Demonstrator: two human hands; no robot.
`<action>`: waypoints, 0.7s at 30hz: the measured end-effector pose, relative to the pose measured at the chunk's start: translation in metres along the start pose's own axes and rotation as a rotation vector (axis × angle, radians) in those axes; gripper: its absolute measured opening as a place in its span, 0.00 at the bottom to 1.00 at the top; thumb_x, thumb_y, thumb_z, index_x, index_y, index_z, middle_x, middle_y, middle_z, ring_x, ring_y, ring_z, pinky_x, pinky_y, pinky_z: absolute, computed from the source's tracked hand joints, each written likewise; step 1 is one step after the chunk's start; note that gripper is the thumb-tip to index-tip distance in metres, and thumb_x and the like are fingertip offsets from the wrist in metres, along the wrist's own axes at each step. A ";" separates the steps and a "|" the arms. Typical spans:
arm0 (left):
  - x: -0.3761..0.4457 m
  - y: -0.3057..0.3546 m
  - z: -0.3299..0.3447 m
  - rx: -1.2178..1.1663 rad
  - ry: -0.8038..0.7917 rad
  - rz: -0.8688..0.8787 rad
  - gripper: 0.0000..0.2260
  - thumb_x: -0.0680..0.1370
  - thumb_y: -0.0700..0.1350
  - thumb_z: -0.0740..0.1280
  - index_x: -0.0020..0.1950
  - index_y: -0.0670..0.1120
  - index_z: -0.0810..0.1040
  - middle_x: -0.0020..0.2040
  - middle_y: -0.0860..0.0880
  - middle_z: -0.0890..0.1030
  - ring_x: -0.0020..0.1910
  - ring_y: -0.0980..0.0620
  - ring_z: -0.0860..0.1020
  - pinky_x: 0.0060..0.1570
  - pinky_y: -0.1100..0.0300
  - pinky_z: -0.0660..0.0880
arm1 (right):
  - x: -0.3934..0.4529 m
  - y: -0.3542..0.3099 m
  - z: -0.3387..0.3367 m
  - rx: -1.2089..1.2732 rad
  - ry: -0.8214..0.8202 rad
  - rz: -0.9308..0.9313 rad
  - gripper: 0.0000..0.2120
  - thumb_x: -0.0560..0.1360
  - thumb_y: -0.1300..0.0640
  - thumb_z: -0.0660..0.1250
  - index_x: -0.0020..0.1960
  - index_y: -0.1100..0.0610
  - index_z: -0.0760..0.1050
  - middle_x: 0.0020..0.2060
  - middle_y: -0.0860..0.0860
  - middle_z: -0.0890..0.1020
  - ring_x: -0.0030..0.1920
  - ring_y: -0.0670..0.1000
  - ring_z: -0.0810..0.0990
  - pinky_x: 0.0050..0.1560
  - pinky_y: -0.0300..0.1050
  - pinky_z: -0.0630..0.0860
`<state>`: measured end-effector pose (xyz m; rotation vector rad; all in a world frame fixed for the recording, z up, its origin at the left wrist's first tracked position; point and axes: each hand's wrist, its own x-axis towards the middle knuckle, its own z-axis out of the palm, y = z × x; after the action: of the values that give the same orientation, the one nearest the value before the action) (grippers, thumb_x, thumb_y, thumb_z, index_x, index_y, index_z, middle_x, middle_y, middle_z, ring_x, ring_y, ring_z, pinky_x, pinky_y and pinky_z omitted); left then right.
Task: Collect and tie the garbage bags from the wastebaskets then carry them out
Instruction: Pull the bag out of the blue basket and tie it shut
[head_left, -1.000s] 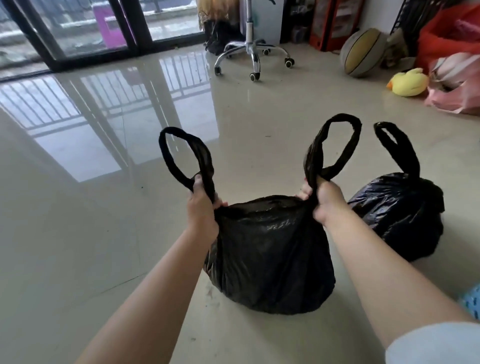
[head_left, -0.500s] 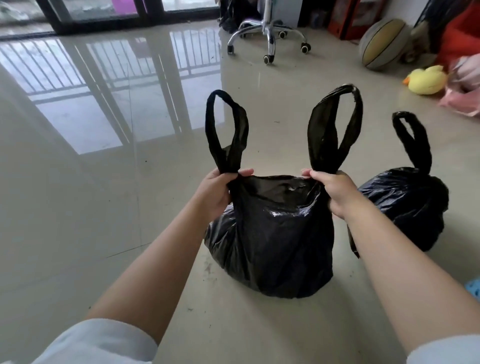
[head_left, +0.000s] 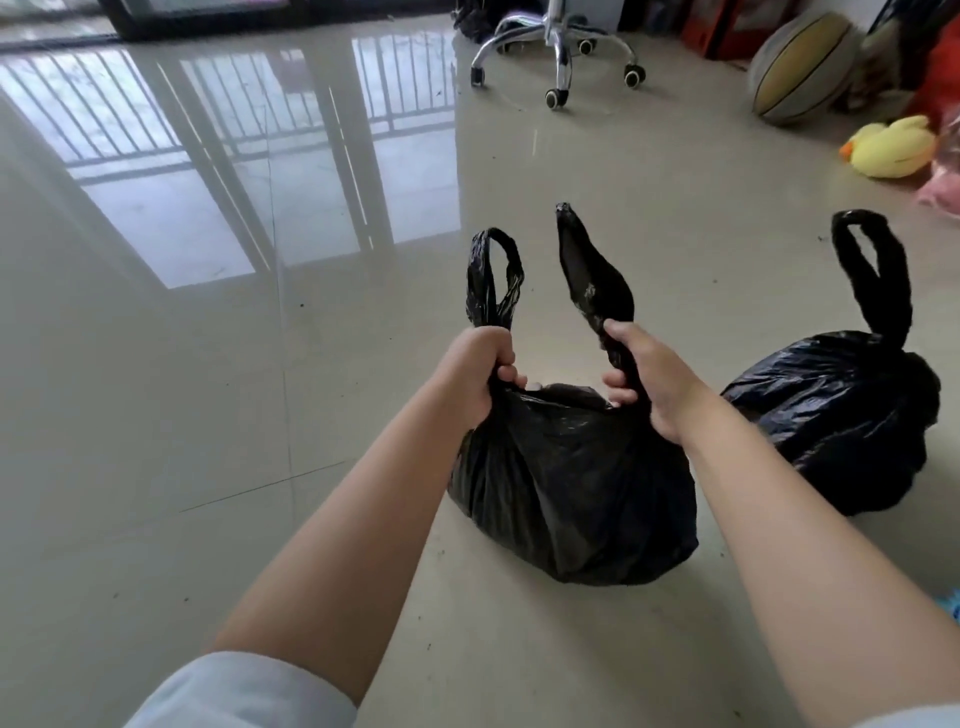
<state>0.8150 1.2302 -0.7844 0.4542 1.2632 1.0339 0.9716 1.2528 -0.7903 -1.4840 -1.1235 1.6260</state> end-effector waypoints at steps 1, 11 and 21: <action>0.001 -0.001 -0.006 0.080 0.003 -0.040 0.12 0.73 0.31 0.49 0.32 0.44 0.59 0.29 0.47 0.60 0.19 0.53 0.64 0.30 0.61 0.66 | 0.000 0.001 0.001 0.018 0.000 -0.003 0.13 0.78 0.51 0.55 0.36 0.54 0.63 0.28 0.50 0.61 0.15 0.42 0.60 0.18 0.32 0.62; 0.000 -0.009 -0.019 0.320 -0.225 -0.056 0.13 0.77 0.48 0.63 0.35 0.46 0.69 0.31 0.50 0.64 0.29 0.55 0.61 0.34 0.64 0.60 | -0.006 0.004 0.014 -0.563 -0.143 -0.323 0.19 0.80 0.60 0.54 0.32 0.51 0.68 0.19 0.44 0.69 0.18 0.39 0.67 0.28 0.36 0.64; -0.006 -0.018 -0.011 0.193 -0.361 -0.057 0.21 0.79 0.56 0.55 0.32 0.45 0.70 0.17 0.53 0.65 0.18 0.57 0.62 0.22 0.68 0.61 | -0.019 0.009 -0.001 -0.345 -0.672 0.181 0.18 0.81 0.60 0.49 0.41 0.58 0.75 0.18 0.44 0.69 0.18 0.39 0.62 0.22 0.29 0.58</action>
<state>0.8123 1.2136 -0.7983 0.7154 1.0468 0.7435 0.9757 1.2320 -0.7904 -1.2905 -1.7435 2.2352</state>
